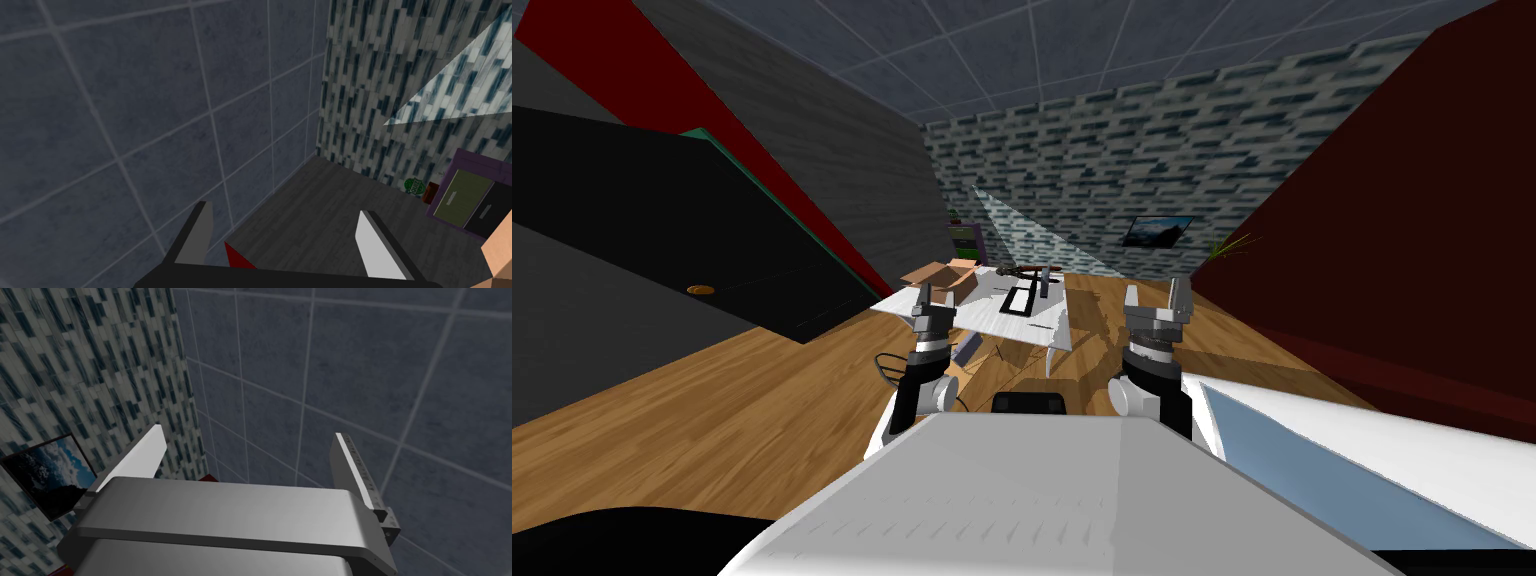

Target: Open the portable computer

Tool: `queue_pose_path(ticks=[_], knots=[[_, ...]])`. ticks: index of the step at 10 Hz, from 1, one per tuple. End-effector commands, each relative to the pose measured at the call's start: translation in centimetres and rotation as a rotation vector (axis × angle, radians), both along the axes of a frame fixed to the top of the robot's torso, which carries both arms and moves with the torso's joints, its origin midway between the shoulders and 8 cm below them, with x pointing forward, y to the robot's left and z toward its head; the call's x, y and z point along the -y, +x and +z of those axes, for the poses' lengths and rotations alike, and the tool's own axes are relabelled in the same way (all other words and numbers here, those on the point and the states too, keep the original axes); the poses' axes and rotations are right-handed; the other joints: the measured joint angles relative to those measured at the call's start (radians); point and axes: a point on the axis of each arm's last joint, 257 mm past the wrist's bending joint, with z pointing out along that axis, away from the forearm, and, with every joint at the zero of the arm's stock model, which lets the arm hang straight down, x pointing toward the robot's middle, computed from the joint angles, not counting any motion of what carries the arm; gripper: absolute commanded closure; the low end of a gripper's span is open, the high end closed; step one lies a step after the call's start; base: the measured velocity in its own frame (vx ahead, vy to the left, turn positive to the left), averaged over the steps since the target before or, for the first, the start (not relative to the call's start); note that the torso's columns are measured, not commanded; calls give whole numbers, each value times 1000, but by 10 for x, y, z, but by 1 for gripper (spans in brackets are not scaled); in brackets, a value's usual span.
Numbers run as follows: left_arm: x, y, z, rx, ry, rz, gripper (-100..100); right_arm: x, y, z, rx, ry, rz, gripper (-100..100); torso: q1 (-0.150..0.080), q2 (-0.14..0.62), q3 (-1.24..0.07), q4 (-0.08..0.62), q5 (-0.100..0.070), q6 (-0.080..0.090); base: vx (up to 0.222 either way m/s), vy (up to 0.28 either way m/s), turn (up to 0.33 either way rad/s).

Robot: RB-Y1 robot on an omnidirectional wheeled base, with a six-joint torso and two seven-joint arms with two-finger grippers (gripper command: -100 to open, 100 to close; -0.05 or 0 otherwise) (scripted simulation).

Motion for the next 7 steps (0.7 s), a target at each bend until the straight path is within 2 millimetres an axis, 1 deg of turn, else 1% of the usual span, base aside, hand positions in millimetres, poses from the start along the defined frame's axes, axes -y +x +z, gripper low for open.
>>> queue_pose_path(ticks=[1, 3, 7], knots=[[0, 0, 0, 0, 0, 0, 0, 0, 0, 0, 0, 0, 0, 0, 0, 40, -82, 41, 0, 0, 0, 0, 0], [0, 0, 0, 0, 0, 0, 0, 0, 0, 0, 0, 0, 0, 0, 0, 175, -351, 176, 0, 0, 0, 0, 0], [0, 0, 0, 0, 0, 0, 0, 0, 0, 0, 0, 0, 0, 0, 0, 470, -939, 470, 0, 0, 0, 0, 0]])
